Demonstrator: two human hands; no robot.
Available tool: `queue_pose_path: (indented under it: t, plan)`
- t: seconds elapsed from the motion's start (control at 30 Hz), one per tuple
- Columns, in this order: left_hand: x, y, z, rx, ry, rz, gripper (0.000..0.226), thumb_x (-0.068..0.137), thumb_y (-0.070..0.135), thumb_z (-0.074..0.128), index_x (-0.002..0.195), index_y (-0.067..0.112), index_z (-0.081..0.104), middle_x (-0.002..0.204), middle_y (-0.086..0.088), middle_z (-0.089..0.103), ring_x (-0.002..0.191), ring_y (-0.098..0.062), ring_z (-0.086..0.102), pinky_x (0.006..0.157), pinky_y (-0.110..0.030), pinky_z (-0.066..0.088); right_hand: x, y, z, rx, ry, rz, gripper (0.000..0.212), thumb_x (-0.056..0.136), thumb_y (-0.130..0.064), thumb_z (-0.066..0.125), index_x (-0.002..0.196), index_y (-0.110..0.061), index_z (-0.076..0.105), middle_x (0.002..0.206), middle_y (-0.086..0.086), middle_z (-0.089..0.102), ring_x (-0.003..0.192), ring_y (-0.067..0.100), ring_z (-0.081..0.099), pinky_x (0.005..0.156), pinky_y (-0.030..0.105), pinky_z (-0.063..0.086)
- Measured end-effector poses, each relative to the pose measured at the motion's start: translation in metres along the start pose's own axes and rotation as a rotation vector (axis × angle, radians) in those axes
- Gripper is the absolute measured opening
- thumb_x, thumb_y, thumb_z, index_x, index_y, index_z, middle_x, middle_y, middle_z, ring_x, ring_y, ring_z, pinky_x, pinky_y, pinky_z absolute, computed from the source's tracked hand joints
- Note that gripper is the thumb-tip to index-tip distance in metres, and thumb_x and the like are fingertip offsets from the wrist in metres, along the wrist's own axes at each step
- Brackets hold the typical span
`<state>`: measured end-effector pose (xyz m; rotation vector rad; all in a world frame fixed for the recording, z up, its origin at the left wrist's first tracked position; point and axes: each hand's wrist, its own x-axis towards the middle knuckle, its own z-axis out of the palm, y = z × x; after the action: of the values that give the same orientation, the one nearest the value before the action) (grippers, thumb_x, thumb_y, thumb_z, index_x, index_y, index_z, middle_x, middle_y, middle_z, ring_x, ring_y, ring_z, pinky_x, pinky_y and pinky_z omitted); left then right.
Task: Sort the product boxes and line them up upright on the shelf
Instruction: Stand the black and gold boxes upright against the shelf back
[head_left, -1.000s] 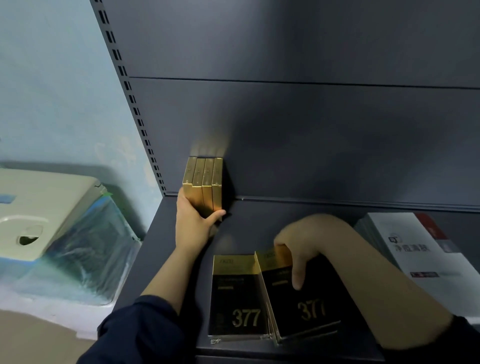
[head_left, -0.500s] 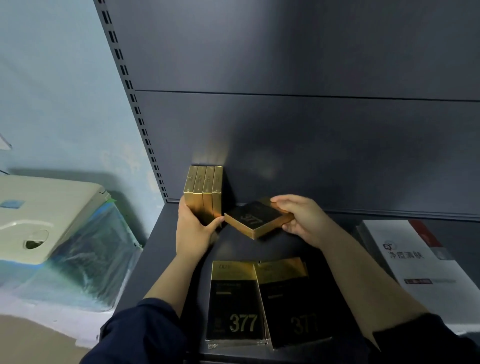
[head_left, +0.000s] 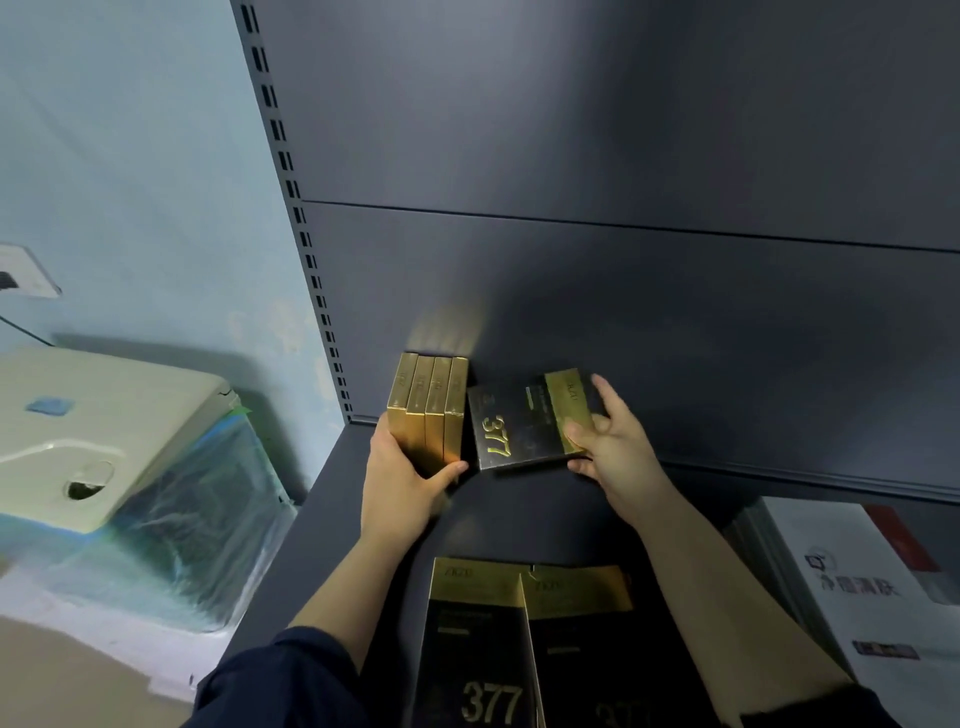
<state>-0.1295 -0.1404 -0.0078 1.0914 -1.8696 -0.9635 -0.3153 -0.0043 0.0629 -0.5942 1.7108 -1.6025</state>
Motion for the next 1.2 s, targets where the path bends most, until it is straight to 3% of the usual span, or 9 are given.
queue_pose_path:
  t: [0.13,0.2,0.27,0.43,0.6,0.7,0.77,0.9,1.2]
  plan:
    - [0.001,-0.002,0.001,0.009,0.006,0.004,0.100,0.057,0.042,0.089,0.136,0.029,0.030,0.135,0.001,0.051,0.124,-0.017,0.050,0.103,-0.038,0.044,0.007,-0.019,0.000,-0.347,-0.005,-0.169,0.048,0.076,0.021,0.041,0.087,-0.017,0.069,0.089,0.000,0.067,0.085,0.017,0.060,0.067,0.021,0.044]
    - [0.001,-0.003,0.001,0.014,0.005,0.004,0.102,0.056,0.043,0.089,0.138,0.029,0.028,0.137,0.001,0.050,0.126,-0.018,0.049,0.104,-0.039,0.044,0.012,-0.027,0.007,-0.429,-0.009,-0.268,0.048,0.068,0.024,0.035,0.060,-0.015,0.061,0.080,-0.001,0.064,0.085,0.020,0.060,0.070,0.017,0.046]
    - [0.002,-0.003,0.000,0.012,-0.001,0.000,0.103,0.056,0.044,0.089,0.138,0.030,0.028,0.138,0.001,0.049,0.126,-0.017,0.049,0.104,-0.037,0.043,0.020,-0.028,0.020,-0.515,-0.026,-0.338,0.047,0.066,0.026,0.036,0.055,-0.016,0.054,0.087,0.001,0.064,0.091,0.020,0.060,0.074,0.008,0.044]
    - [0.003,-0.005,0.001,-0.013,-0.008,0.015,0.101,0.055,0.043,0.089,0.135,0.034,0.029,0.135,0.005,0.049,0.124,-0.014,0.049,0.102,-0.033,0.042,0.029,-0.011,0.057,-0.723,0.006,-0.346,0.043,0.077,0.004,0.071,0.106,-0.022,0.053,0.116,-0.001,0.037,0.098,0.015,0.053,0.087,0.027,0.050]
    - [0.002,-0.003,0.000,-0.051,-0.019,0.044,0.102,0.054,0.043,0.090,0.132,0.044,0.024,0.132,0.012,0.046,0.122,-0.008,0.047,0.102,-0.031,0.040,0.025,0.008,0.064,-0.580,-0.301,-0.024,0.090,0.074,-0.005,0.075,0.141,-0.030,0.021,0.138,0.007,0.035,0.119,0.023,0.052,0.098,0.036,0.051]
    - [0.002,-0.002,-0.001,-0.062,-0.030,0.062,0.105,0.054,0.043,0.090,0.130,0.050,0.018,0.131,0.016,0.044,0.123,-0.005,0.044,0.103,-0.028,0.037,0.020,0.005,0.063,-0.798,-0.479,0.006,0.118,0.067,-0.018,0.082,0.148,-0.040,-0.002,0.158,-0.001,0.014,0.136,0.030,0.038,0.109,0.047,0.041]
    - [0.001,-0.002,-0.002,-0.074,-0.036,0.069,0.105,0.054,0.047,0.088,0.132,0.048,0.019,0.133,0.015,0.044,0.124,-0.006,0.045,0.104,-0.028,0.037,0.018,0.005,0.067,-0.780,-0.401,-0.038,0.114,0.073,-0.016,0.081,0.151,-0.032,0.000,0.160,0.002,0.014,0.139,0.029,0.035,0.111,0.046,0.038]
    - [-0.001,0.001,-0.002,-0.112,-0.034,0.063,0.100,0.052,0.047,0.088,0.127,0.048,0.022,0.127,0.018,0.046,0.119,-0.002,0.047,0.099,-0.021,0.037,0.021,0.009,0.075,-0.526,-0.269,-0.019,0.089,0.078,-0.010,0.078,0.146,-0.027,0.024,0.140,0.012,0.045,0.107,0.025,0.063,0.077,0.036,0.062]
    - [-0.001,0.002,-0.001,-0.090,0.018,0.036,0.110,0.045,0.034,0.095,0.123,0.047,0.018,0.125,0.015,0.043,0.119,-0.003,0.041,0.100,-0.024,0.033,0.003,0.000,0.043,-0.688,-0.287,-0.034,0.076,0.085,-0.025,0.072,0.146,-0.021,0.028,0.133,0.003,0.052,0.104,0.016,0.060,0.081,0.025,0.054]
